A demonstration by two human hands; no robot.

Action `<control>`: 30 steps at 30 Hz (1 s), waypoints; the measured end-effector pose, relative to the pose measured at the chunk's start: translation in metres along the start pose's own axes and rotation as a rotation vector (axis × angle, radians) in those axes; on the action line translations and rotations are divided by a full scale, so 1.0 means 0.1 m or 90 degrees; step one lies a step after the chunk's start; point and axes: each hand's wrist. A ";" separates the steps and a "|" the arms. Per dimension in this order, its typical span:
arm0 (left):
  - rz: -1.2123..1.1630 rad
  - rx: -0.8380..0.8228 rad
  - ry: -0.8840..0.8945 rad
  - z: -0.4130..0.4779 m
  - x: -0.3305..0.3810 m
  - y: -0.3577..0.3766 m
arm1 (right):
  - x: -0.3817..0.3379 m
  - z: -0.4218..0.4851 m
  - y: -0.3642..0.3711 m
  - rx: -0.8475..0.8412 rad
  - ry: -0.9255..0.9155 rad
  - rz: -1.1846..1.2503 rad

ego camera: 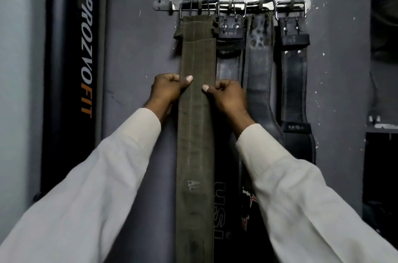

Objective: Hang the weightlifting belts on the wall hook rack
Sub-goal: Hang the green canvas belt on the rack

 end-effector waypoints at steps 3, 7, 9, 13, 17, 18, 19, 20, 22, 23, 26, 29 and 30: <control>-0.002 -0.043 -0.041 -0.19 -0.02 -0.10 | 0.05 -0.03 -0.04 -0.055 -0.011 0.003; 0.051 0.061 -0.029 -0.37 -0.19 -0.15 | 0.12 -0.19 0.01 -0.105 -0.002 -0.013; 0.059 0.045 -0.066 -0.52 -0.41 -0.20 | 0.22 -0.33 0.03 -0.119 0.013 -0.035; 0.062 0.039 -0.081 -0.88 -0.75 -0.28 | 0.48 -0.63 0.07 -0.147 0.076 0.012; 0.054 0.056 -0.092 -1.19 -0.92 -0.31 | 0.56 -1.04 0.05 -0.191 0.084 0.049; 0.048 0.045 -0.103 -1.26 -0.98 -0.32 | 0.60 -1.12 0.05 -0.190 0.088 0.062; 0.040 0.043 -0.109 -1.33 -1.03 -0.33 | 0.67 -1.18 0.07 -0.176 0.090 0.071; 0.036 0.049 -0.111 -1.40 -1.04 -0.35 | 0.72 -1.24 0.08 -0.157 0.091 0.064; 0.026 0.057 -0.118 -1.50 -1.07 -0.37 | 0.81 -1.36 0.10 -0.141 0.093 0.039; 0.015 0.049 -0.136 -1.56 -1.07 -0.38 | 0.87 -1.42 0.12 -0.148 0.094 0.033; -0.006 0.003 -0.199 -1.78 -1.26 -0.45 | 1.08 -1.64 0.16 -0.183 0.108 -0.033; 0.054 0.018 -0.236 -2.07 -1.55 -0.53 | 1.26 -1.90 0.18 -0.234 0.134 -0.086; 0.082 0.028 -0.251 -2.17 -1.63 -0.55 | 1.30 -1.99 0.18 -0.248 0.150 -0.105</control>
Point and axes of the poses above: each hand's wrist, its own z-axis towards the middle knuckle, its own y-axis out of the palm, x = y × z, and after that the axes turned 6 degrees about -z, right-handed
